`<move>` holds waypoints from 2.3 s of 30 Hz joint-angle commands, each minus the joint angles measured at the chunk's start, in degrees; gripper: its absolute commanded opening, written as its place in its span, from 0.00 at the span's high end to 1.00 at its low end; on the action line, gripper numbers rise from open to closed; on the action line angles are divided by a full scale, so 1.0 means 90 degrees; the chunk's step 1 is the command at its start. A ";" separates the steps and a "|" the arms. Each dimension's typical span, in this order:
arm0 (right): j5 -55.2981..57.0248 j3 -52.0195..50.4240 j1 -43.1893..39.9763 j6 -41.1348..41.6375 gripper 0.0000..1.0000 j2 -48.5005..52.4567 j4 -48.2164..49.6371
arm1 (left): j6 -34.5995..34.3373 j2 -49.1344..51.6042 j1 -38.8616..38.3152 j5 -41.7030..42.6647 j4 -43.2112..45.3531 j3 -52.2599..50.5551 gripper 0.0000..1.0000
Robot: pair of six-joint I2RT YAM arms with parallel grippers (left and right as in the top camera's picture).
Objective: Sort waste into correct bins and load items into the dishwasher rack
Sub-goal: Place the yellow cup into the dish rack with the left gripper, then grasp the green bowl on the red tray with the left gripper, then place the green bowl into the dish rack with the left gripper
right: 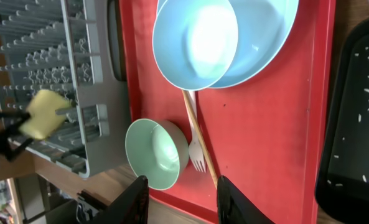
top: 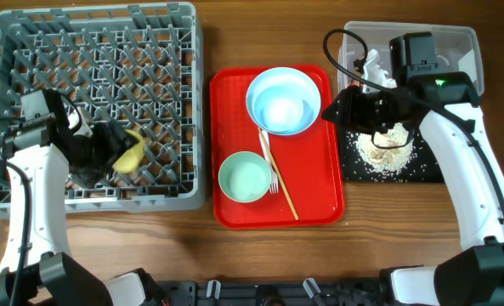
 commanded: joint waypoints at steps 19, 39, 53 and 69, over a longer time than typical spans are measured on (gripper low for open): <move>0.0709 0.0078 -0.0010 -0.0024 0.64 -0.0017 -0.0379 | 0.0083 -0.0561 -0.2657 -0.0078 -0.0697 0.1124 0.28; 0.2307 0.0078 -0.0459 0.0345 0.00 -0.0017 -0.1270 | 0.0056 0.2414 -0.7155 -0.1056 0.0724 0.1124 0.39; 0.2419 0.0078 -0.0457 0.0189 0.00 -0.0017 -0.1275 | 0.0056 0.2812 -0.7419 -0.2125 0.0869 0.1124 0.96; 0.2419 0.0078 -0.0457 0.0192 0.00 -0.0017 -0.1299 | 0.1627 0.0809 -0.4911 -0.0627 -0.0063 0.2924 0.96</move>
